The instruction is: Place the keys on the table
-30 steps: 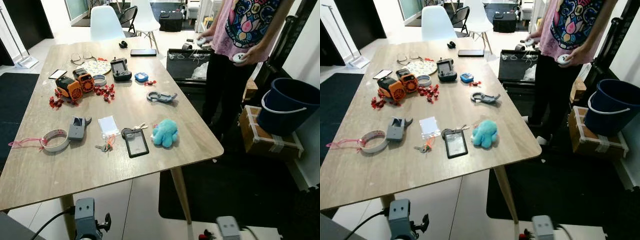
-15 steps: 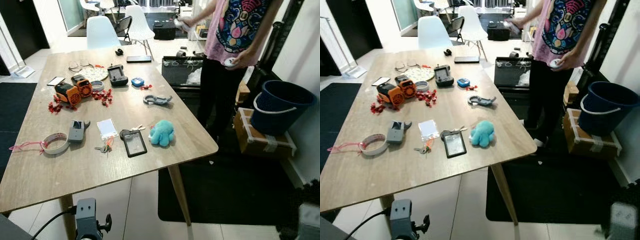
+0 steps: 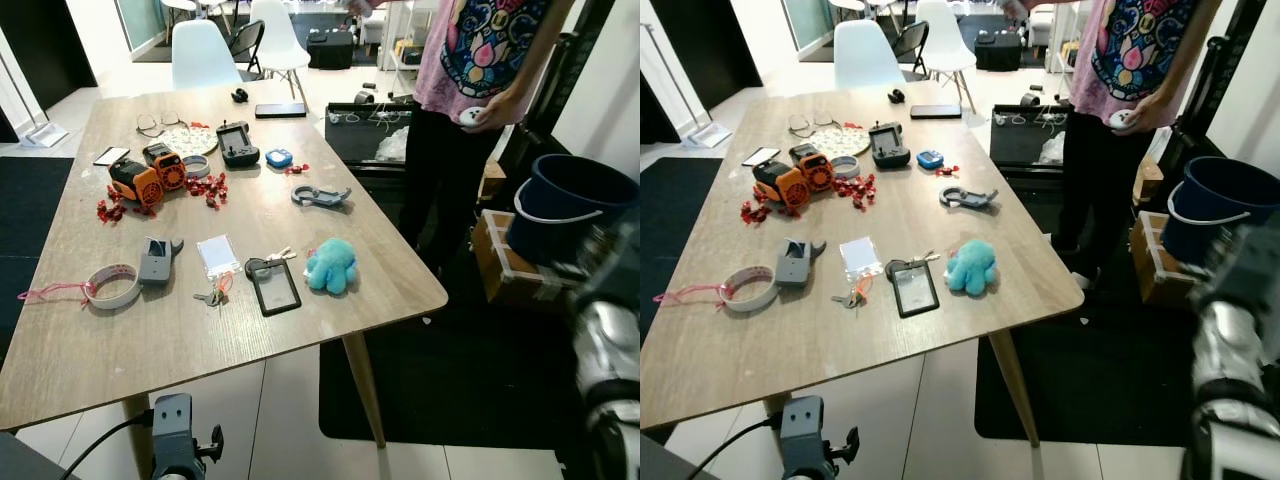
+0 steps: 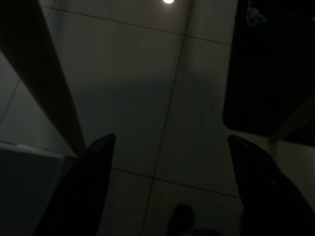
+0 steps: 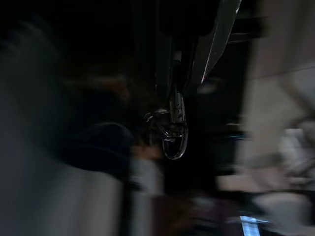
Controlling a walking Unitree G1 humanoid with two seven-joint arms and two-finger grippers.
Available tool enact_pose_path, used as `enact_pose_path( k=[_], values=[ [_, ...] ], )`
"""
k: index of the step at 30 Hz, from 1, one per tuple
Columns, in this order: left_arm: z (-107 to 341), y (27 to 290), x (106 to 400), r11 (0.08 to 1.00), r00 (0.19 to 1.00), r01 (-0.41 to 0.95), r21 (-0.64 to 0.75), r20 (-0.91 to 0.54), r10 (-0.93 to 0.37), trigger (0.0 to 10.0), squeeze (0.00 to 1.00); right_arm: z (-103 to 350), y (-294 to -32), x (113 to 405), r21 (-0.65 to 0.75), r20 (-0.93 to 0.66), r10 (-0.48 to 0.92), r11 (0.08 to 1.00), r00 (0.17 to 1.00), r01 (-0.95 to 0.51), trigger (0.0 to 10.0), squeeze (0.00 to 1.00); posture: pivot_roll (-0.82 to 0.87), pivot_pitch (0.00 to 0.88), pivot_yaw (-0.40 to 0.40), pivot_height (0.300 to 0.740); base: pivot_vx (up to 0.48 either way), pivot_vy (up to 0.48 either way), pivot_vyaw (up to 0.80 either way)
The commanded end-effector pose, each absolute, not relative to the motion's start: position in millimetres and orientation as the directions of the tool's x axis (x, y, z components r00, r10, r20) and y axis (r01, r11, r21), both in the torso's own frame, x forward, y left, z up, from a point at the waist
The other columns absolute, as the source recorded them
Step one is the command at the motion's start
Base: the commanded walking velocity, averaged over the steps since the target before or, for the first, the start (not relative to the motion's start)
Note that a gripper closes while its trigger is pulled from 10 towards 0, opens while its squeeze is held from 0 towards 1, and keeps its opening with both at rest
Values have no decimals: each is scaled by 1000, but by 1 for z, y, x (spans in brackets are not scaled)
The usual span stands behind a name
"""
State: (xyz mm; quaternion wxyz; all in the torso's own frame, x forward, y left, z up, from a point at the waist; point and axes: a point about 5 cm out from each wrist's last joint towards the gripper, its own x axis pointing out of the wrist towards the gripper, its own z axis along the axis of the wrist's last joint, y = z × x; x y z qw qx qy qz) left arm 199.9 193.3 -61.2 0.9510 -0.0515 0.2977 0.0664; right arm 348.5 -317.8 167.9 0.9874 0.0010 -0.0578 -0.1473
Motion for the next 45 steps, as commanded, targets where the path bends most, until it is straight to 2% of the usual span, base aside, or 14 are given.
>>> enact_pose_path(
  k=[1,6,8,9,13,20,23,27,36,45],
  values=[
    [-65,197,192,984,798,-173,-51,-593,110,10000,0,171,-311,353,38,109,-245,970,963,242,10000,0,41,63,3,740,0,0,0],
    [-66,198,191,983,796,-176,-49,-594,113,10000,0,179,-286,366,39,112,-108,994,988,104,10000,0,40,62,5,740,0,0,0],
    [-65,199,192,983,796,-175,-50,-594,112,10000,0,183,-249,375,31,120,108,993,987,-112,10000,0,36,60,9,740,0,0,0],
    [-65,199,192,983,796,-175,-50,-594,112,10000,0,183,-249,375,31,120,108,993,987,-112,10000,0,36,60,9,740,0,0,0],
    [-65,199,193,984,798,-173,-52,-593,109,10000,0,188,-223,378,43,143,256,964,956,-264,10000,0,36,59,9,740,0,0,0],
    [-65,199,193,984,798,-172,-54,-593,107,10000,0,196,-208,380,92,188,307,940,933,-328,10000,0,34,55,10,740,0,0,0],
    [-65,198,193,984,797,-169,-54,-595,105,10000,0,200,-184,380,109,208,422,886,882,-450,10000,0,35,51,10,740,0,0,0],
    [-65,198,192,984,797,-169,-54,-595,104,10000,0,197,-170,378,105,195,494,848,847,-519,10000,0,35,50,9,740,0,0,0],
    [-65,199,193,985,799,-164,-53,-592,101,10000,0,191,-151,376,118,170,554,809,815,-575,10000,0,36,53,11,740,0,0,0],
    [-65,198,193,985,800,-164,-53,-591,101,10000,0,187,-145,377,120,154,575,797,804,-592,10000,0,35,55,10,740,0,0,0]
  ],
)
